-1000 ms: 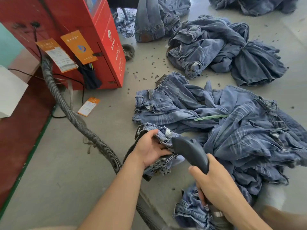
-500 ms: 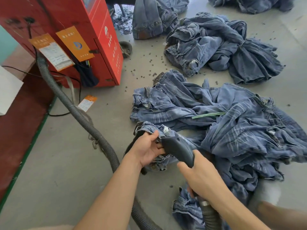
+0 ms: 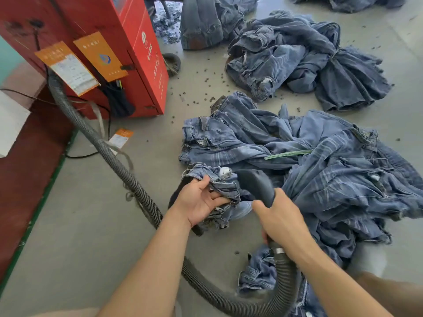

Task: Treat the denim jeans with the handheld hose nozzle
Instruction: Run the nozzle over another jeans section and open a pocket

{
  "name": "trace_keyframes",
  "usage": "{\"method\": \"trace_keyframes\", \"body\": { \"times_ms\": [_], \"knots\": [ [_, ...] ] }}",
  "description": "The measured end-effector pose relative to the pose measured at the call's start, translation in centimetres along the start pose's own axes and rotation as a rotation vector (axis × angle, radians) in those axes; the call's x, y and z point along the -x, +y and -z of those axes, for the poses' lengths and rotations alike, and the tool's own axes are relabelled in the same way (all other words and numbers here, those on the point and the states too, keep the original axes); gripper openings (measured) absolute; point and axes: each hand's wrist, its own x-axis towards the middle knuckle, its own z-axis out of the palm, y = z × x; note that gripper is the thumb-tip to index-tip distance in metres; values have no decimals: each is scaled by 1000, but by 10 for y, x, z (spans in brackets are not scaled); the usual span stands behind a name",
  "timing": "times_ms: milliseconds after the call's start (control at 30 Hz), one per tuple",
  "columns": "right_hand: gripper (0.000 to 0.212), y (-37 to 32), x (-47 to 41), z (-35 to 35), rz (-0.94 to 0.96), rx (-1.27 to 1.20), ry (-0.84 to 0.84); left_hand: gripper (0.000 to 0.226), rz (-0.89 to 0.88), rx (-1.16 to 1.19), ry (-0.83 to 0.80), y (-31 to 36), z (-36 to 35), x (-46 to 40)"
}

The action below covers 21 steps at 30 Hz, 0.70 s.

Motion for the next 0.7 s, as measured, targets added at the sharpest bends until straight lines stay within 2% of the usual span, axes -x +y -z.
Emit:
{"method": "trace_keyframes", "body": {
  "times_ms": [67,133,233,333,467,600,633,700],
  "knots": [
    [19,9,3,11,-50,-186,25,52,-11,68,18,2,5,-2],
    [26,15,16,17,-100,-328,-30,52,-24,122,55,4,7,-7],
    [17,14,26,4,-94,-319,-165,40,-31,132,111,0,5,-11],
    [15,2,5,-11,-36,-258,-148,23,-17,23,146,-2,1,-8],
    [15,5,-15,6,-149,-449,-36,26,-14,46,187,1,5,-5],
    [16,20,9,12,-182,-492,-133,27,-23,107,235,8,6,-8],
    [16,23,13,10,-189,-494,-161,25,-8,60,247,8,6,-10],
    [16,28,16,3,-216,-505,-169,5,43,-131,297,4,4,-13]
  ]
}}
